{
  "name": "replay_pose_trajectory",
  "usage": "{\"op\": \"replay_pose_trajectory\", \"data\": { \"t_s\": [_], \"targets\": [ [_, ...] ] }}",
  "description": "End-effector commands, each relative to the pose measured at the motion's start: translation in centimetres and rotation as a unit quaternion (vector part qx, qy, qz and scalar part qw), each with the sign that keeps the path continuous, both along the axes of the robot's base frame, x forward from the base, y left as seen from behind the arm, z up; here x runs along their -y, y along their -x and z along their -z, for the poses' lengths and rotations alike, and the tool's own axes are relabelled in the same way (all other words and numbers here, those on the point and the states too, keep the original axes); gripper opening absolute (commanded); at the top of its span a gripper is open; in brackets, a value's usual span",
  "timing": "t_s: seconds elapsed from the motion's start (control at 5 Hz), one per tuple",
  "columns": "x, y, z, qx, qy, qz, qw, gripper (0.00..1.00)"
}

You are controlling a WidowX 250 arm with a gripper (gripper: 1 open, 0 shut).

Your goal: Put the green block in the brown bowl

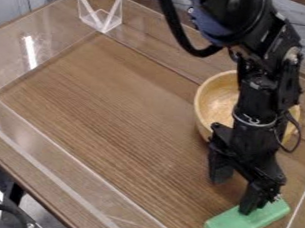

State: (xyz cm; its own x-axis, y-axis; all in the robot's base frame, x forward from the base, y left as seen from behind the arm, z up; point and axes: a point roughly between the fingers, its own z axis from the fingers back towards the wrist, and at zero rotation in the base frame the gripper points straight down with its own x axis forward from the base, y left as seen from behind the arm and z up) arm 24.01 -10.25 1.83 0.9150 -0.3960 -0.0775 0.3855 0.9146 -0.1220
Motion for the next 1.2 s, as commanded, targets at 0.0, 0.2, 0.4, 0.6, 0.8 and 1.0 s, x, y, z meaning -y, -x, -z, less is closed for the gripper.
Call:
{"op": "replay_pose_trajectory", "data": {
  "t_s": [0.0,0.2,0.4,0.6,0.8,1.0],
  "targets": [
    [-0.7,-0.3,2.4,-0.017,-0.010,-0.012,0.9997,0.00],
    [-0.8,-0.1,2.3,-0.021,-0.008,-0.015,0.9996,0.00],
    [-0.9,0.2,2.1,-0.031,-0.007,-0.018,0.9993,0.00],
    [-1.2,0.7,1.8,-0.045,-0.006,-0.024,0.9987,0.00],
    [-1.5,1.2,1.4,-0.057,-0.006,-0.029,0.9979,0.00],
    [-1.7,1.7,1.0,-0.070,-0.005,-0.035,0.9969,0.00]
  ]
}}
